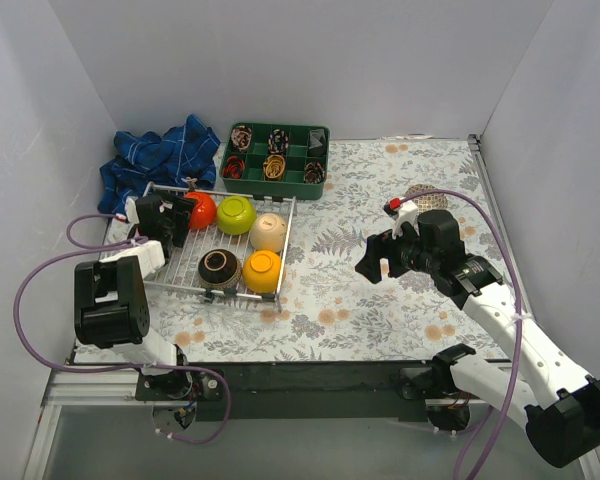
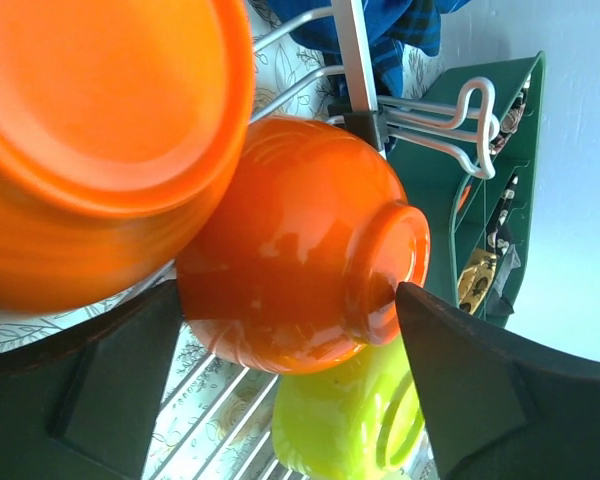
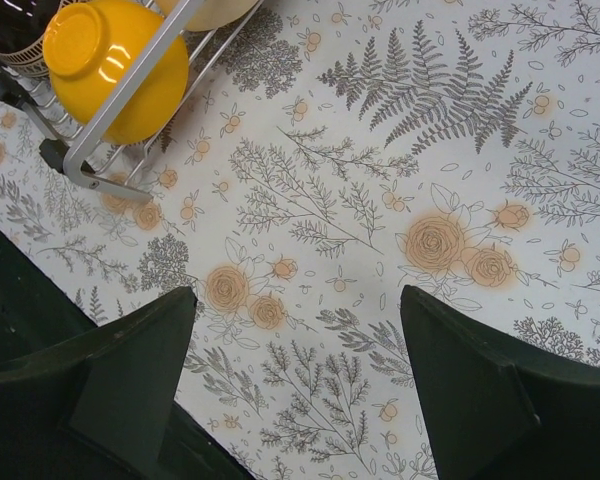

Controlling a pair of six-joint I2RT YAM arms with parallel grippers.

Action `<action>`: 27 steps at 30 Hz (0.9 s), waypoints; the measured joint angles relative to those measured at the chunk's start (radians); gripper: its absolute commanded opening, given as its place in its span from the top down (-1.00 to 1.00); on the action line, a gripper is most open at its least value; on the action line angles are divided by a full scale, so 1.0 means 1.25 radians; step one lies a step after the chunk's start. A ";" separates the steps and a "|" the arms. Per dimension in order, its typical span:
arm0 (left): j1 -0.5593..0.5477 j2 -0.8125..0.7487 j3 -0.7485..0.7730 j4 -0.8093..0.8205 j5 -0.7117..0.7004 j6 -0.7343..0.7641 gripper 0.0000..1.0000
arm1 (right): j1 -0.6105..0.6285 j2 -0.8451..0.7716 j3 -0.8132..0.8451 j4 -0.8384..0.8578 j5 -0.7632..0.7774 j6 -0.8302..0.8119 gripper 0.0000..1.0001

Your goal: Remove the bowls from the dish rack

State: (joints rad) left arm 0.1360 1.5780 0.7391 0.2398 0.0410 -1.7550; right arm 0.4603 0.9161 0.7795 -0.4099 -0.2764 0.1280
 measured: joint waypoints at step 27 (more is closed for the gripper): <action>0.002 -0.252 -0.001 -0.157 -0.043 0.226 0.61 | 0.000 -0.019 0.003 -0.015 -0.047 0.003 -0.79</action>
State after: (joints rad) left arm 0.1390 1.2633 0.7376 0.0441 -0.0132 -1.4719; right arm 0.4603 0.8928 0.7830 -0.4286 -0.3355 0.1314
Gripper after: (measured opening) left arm 0.666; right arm 0.887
